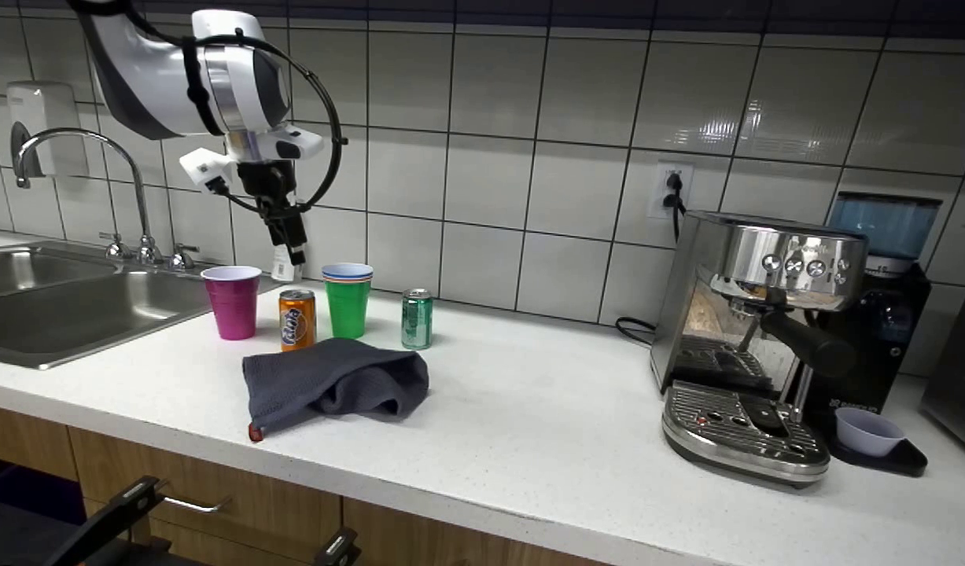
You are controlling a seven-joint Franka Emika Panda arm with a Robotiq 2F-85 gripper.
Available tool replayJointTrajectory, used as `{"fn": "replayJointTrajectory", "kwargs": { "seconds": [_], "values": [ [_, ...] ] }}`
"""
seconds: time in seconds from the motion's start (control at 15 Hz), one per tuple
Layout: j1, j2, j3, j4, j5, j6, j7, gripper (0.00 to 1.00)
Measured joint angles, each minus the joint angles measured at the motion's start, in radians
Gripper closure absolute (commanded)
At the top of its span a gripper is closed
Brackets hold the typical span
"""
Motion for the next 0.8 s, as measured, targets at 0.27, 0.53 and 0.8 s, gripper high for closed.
{"fn": "replayJointTrajectory", "kwargs": {
  "seconds": [0.27, 0.53, 0.8],
  "values": [
    [0.004, 0.000, 0.002, -0.003, 0.001, 0.018, -0.014, 0.00],
    [0.005, 0.003, 0.024, -0.018, 0.016, 0.060, -0.092, 0.00],
    [0.003, 0.011, 0.067, -0.031, 0.101, 0.081, -0.241, 0.00]
  ]
}}
